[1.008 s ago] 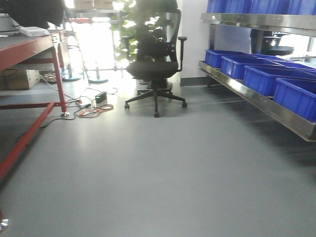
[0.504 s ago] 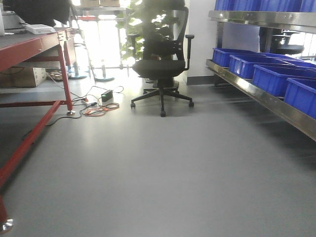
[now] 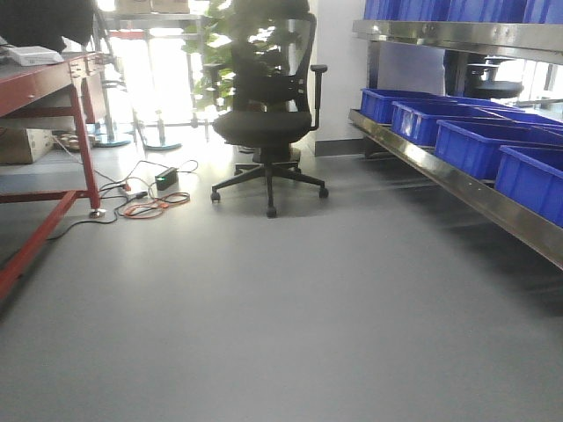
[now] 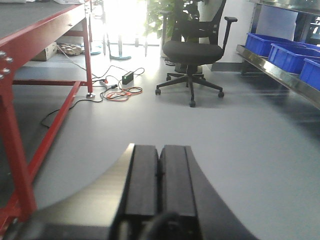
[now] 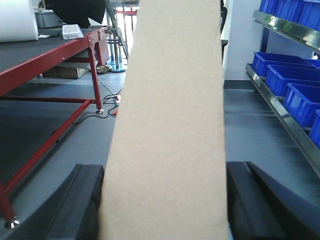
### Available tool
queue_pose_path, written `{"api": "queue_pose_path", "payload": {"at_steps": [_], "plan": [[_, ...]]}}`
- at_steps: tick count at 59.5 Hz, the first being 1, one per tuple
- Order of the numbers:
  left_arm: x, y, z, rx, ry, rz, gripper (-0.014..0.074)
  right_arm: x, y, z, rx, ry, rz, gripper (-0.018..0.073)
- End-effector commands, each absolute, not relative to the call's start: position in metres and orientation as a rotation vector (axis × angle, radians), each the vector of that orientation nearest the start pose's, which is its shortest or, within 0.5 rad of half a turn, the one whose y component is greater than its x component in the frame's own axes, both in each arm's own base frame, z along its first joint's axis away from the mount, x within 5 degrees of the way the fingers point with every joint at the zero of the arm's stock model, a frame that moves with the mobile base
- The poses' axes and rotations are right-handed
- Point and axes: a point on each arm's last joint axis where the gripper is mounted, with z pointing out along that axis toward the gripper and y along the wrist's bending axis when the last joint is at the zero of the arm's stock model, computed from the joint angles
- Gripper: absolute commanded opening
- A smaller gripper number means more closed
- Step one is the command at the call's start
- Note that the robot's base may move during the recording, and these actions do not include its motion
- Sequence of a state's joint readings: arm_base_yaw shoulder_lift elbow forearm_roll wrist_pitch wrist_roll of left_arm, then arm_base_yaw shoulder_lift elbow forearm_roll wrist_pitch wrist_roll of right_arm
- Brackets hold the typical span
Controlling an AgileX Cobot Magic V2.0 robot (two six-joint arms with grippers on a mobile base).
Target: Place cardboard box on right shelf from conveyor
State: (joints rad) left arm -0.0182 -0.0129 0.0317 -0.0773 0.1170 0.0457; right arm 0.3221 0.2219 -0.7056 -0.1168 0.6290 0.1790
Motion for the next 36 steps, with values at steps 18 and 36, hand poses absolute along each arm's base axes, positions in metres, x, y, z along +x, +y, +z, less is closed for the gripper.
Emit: {"api": "queue_pose_path", "payload": {"at_steps": [18, 36], "plan": [[0.0559, -0.0032, 0.198, 0.014, 1.528, -0.074, -0.0116, 0.0234, 0.0018, 0.388, -0.144, 1.512, 0.26, 0.0144], [0.0559, -0.0032, 0.198, 0.014, 1.528, -0.074, -0.0116, 0.0234, 0.0018, 0.388, -0.144, 1.512, 0.26, 0.0144]]}}
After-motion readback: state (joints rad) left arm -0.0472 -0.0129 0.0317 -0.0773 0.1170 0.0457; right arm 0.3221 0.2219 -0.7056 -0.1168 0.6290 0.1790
